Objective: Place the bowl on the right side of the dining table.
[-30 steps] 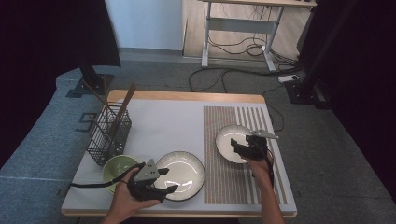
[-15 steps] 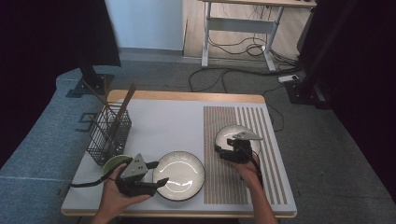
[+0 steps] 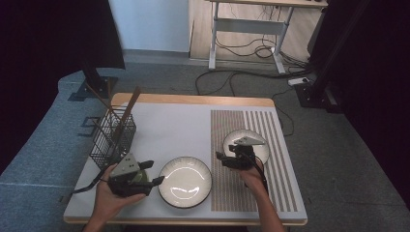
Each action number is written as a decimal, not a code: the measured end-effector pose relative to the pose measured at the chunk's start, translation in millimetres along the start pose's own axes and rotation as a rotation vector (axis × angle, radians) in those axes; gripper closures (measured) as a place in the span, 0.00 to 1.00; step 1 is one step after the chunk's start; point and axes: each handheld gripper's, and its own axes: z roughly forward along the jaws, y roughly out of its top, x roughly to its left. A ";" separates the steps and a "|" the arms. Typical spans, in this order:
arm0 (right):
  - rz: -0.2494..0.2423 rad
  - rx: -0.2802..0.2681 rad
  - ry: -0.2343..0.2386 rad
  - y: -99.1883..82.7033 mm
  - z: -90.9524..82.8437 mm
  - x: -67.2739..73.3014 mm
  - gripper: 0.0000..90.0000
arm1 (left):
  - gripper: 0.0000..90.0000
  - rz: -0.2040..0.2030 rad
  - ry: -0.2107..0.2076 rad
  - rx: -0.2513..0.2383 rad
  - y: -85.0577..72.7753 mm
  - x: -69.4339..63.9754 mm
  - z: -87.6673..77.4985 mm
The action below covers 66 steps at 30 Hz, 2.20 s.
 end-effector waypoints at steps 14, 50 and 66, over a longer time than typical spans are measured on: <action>-0.027 0.004 0.027 2.1 4.5 12.6 0.38 | 0.38 -0.039 0.029 -0.029 -4.4 20.3 -13.5; -0.039 0.044 0.014 -2.0 9.8 10.3 0.38 | 0.40 -0.096 0.074 -0.075 -17.2 54.7 -42.5; -0.040 0.056 0.008 -3.0 11.3 9.7 0.38 | 0.40 -0.122 0.073 -0.073 -24.2 64.0 -47.8</action>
